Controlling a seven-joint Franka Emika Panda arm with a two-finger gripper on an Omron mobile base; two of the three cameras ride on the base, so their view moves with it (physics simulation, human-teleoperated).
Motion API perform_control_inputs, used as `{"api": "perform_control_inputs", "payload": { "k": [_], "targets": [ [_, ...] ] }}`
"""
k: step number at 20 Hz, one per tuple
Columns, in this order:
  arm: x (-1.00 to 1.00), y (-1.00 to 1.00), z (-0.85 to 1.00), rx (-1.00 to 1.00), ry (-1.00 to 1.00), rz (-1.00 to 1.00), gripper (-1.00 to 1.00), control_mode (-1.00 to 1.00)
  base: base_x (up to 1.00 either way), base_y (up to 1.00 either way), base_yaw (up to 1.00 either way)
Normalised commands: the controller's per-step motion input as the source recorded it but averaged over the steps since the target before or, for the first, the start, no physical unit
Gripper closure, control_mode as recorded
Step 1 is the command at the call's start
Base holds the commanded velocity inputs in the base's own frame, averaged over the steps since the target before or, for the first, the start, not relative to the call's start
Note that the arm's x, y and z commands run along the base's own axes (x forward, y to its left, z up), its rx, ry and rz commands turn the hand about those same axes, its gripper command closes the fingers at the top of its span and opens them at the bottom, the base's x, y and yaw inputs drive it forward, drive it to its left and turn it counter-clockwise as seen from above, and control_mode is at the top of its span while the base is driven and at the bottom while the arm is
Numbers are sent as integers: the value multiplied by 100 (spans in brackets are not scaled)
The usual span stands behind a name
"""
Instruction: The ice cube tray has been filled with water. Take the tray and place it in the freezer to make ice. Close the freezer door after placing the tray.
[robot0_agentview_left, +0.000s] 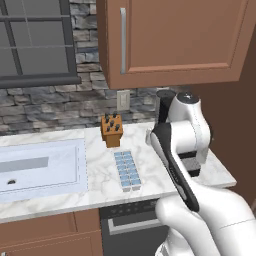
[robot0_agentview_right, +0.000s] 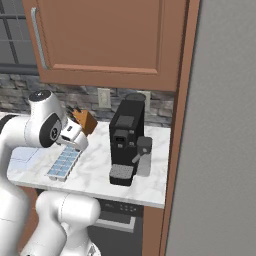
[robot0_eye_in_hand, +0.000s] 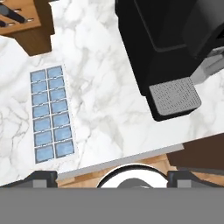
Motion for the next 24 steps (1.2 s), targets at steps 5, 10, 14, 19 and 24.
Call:
{"api": "perform_control_inputs", "payload": {
  "k": [5,10,14,19,24],
  "targets": [
    [0,12,-21,0,3,0,-100,-100,0,0,0],
    [0,27,-28,4,11,2,-100,-100,0,0,0],
    [0,31,-23,3,5,2,-100,-100,0,0,0],
    [0,22,-29,1,0,0,-100,-100,0,0,0],
    [0,13,-26,5,-2,-5,-100,-100,0,0,0]
  ]
}}
